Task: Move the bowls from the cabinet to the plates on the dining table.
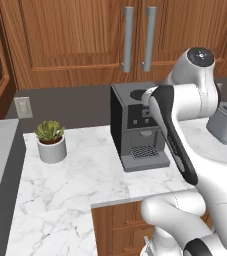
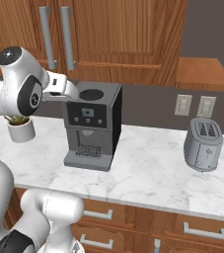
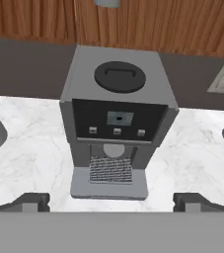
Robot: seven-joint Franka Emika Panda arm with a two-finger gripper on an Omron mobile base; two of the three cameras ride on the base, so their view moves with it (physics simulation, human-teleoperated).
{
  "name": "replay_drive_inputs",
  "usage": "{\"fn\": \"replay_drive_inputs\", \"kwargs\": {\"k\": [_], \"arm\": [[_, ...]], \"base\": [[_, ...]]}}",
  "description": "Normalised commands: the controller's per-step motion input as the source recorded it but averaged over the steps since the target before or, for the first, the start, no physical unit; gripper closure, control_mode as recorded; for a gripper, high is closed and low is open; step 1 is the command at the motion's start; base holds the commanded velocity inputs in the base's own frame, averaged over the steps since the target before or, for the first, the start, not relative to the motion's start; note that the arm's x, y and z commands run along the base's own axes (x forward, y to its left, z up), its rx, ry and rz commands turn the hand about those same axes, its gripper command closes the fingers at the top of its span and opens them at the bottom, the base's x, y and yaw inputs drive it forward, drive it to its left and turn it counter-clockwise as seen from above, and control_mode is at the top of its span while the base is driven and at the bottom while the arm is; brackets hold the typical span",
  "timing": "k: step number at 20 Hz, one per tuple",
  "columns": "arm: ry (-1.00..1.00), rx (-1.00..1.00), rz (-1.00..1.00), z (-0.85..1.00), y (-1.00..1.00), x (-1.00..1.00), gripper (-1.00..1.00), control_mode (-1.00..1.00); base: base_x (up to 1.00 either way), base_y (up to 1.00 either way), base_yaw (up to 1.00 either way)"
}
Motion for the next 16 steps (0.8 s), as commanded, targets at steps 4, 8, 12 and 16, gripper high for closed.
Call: {"fn": "replay_drive_inputs", "kwargs": {"k": [4, 8, 12, 16], "arm": [[-0.14, 0.02, 0.06, 0.19, -0.03, -0.02, -1.0, -1.0], [-0.14, 0.0, 0.04, 0.23, 0.0, 0.0, -1.0, -1.0], [-0.13, 0.0, 0.02, 0.21, 0.0, 0.0, -1.0, -1.0], [-0.07, 0.0, 0.0, 0.24, 0.0, 0.02, -1.0, -1.0]], "base": [[0.0, 0.0, 0.0], [0.0, 0.0, 0.0], [0.0, 0.0, 0.0], [0.0, 0.0, 0.0]]}}
